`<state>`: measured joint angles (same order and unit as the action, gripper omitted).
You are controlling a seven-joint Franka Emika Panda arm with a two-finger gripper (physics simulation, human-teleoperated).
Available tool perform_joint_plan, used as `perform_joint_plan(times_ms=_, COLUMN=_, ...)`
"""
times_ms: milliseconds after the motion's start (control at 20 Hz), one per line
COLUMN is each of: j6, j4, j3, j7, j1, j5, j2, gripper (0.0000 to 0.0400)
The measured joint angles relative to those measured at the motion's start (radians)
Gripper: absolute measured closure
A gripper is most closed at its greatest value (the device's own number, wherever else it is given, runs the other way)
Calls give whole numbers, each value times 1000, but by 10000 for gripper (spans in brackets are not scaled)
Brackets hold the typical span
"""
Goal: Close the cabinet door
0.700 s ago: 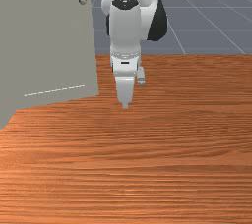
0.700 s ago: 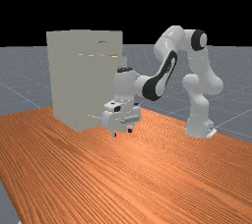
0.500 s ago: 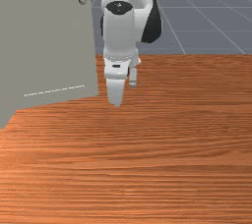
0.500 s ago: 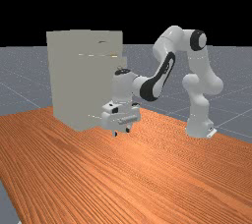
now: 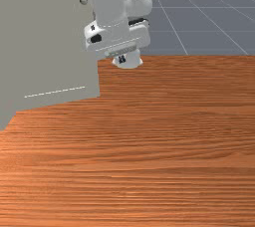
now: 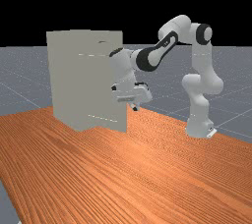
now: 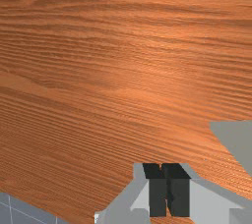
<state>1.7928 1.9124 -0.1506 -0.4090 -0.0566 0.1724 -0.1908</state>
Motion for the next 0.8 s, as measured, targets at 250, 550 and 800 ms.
perform_joint_plan(times_ms=250, j6=-48, j4=14, j3=-40, j7=-170, j1=-26, j5=79, j2=47, gripper=399)
perform_joint_plan(times_ms=550, j6=-25, j4=156, j3=-117, j7=-196, j1=-35, j5=-6, j2=216, gripper=400)
perform_joint_plan(times_ms=800, j6=18, j4=170, j3=-254, j7=-145, j1=13, j5=-57, j2=221, gripper=400)
